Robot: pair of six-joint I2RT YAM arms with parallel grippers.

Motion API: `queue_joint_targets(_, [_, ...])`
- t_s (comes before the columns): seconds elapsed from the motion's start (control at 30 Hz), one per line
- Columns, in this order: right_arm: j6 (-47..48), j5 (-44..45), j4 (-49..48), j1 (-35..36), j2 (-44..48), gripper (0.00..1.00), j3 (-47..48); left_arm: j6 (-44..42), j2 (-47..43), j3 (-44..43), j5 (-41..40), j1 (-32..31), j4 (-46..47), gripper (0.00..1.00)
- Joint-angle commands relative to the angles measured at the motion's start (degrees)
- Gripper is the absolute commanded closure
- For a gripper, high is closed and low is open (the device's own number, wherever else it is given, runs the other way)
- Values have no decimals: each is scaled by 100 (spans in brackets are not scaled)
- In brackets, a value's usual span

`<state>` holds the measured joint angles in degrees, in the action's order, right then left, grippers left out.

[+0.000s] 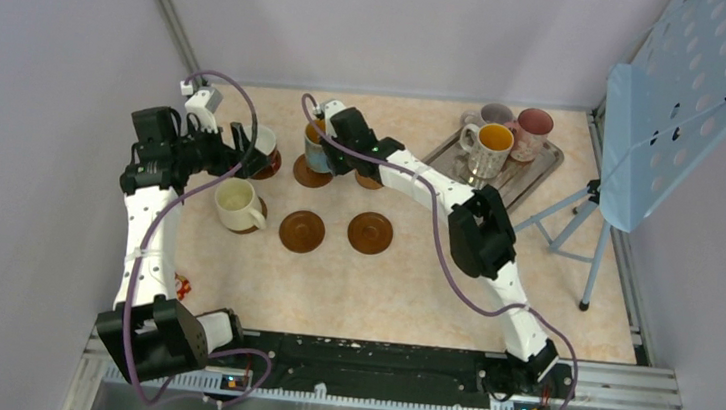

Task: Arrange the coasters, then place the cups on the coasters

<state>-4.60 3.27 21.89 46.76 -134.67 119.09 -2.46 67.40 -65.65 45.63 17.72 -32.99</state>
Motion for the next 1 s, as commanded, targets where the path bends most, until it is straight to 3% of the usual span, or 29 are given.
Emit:
queue_joint_targets(0.0, [-161, 194, -513, 99, 0, 100, 706, 61, -117, 54, 146, 37, 232, 1])
queue_joint_targets(0.9, [-303, 472, -347, 360, -432, 100, 1020, 82, -98, 107, 253, 61, 298, 1])
queue_joint_targets(0.97, [-329, 474, -331, 368, -444, 97, 1013, 84, -91, 109, 254, 65, 308, 1])
